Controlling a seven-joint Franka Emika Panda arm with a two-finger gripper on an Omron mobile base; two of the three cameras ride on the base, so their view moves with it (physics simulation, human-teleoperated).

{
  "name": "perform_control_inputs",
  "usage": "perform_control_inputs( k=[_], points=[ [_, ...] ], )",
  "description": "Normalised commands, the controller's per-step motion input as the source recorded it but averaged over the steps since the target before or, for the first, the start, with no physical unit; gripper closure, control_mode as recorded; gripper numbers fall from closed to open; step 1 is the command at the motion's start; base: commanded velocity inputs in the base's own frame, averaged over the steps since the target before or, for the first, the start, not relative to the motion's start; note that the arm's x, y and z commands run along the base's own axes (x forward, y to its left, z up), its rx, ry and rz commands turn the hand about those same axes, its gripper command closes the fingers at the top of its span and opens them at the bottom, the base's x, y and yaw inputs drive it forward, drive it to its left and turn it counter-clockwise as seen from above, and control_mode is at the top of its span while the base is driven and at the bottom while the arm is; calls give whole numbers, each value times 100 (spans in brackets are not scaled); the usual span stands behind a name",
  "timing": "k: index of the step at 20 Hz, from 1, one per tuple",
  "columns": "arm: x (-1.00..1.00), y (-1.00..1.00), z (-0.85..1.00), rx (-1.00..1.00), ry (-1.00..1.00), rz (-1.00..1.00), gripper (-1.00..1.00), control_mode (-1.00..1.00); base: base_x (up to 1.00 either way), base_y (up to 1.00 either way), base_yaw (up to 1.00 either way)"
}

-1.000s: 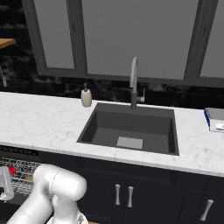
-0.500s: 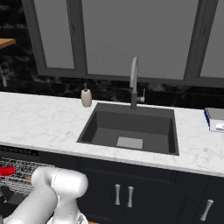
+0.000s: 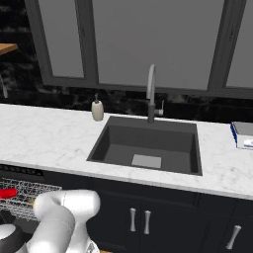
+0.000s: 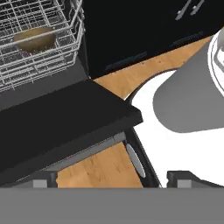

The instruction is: Pick up the cup and bowl from the counter, place them in the dishwasher, and close the dishwasher door.

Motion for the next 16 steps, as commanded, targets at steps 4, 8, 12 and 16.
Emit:
perform_control_inputs(
  k=[4, 8, 12, 16],
  points=[
    [-74, -27, 22, 2, 20, 36, -100, -100, 0, 0, 0],
    [-55, -17, 21, 4, 21, 25, -100, -100, 0, 0, 0],
    [-52, 0, 0, 2, 0, 2, -100, -100, 0, 0, 0],
    [-46, 9, -3, 2, 0, -2, -100, -100, 0, 0, 0]
  ],
)
